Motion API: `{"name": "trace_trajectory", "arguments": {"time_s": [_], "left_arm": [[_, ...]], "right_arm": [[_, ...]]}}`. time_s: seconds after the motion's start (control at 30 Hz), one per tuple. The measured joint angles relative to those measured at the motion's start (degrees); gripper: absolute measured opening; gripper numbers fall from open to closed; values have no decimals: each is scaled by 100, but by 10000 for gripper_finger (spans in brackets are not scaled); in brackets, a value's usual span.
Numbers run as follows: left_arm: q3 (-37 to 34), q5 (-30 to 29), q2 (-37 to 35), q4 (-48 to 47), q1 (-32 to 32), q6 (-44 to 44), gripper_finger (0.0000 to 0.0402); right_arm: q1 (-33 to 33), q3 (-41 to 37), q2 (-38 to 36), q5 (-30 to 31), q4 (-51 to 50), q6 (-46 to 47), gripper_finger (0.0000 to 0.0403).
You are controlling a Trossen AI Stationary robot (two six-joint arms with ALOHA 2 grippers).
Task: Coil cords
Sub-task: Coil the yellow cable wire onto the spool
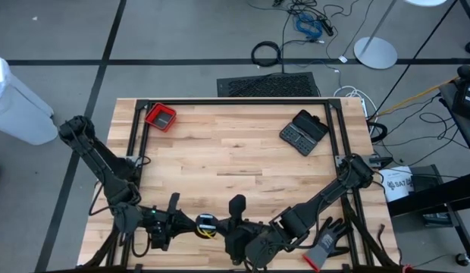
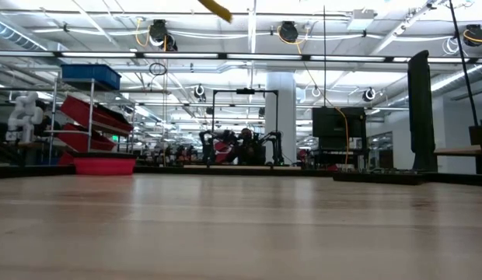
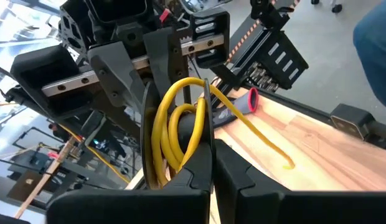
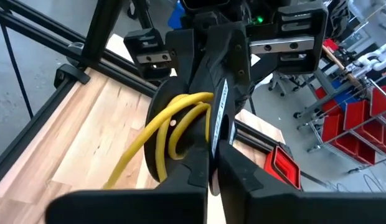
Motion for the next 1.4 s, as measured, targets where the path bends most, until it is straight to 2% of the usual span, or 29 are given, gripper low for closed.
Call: {"name": "trace_trajectory", "arguments": {"time_s": [0.2,0.3,0.47,0.57,0.7,0.83,0.97,1.1,1.17,1.27,1.4], "left_arm": [[0,0,0,-4,17,0,4],[0,0,0,-4,17,-57,4],[-2,-197,0,236,26,-307,19],[-2,-290,0,520,22,-540,56],[-2,-395,-2,725,23,-863,127],[-2,-867,-2,758,22,-890,197],[-2,-1185,-7,853,0,-870,238],[0,-1294,-9,990,-11,-878,246],[0,-1697,-9,1107,-38,-950,246],[0,-2379,-13,1251,20,-1555,246],[0,-2426,-13,1015,242,-2345,246]], "right_arm": [[13,0,-2,18,-106,95,17],[13,0,-2,33,-112,74,7],[21,0,-11,347,-114,-26,4],[21,0,-15,591,-134,-159,2],[21,0,-38,744,-194,-322,1],[21,-9,-155,1048,-433,-420,1],[21,-9,-281,1158,-590,-398,1],[21,-9,-385,1161,-708,-402,0],[23,-9,-464,1162,-835,-401,0],[-1,-9,-634,1187,-923,-400,0],[-90,-9,-970,1353,-917,-514,0]]}}
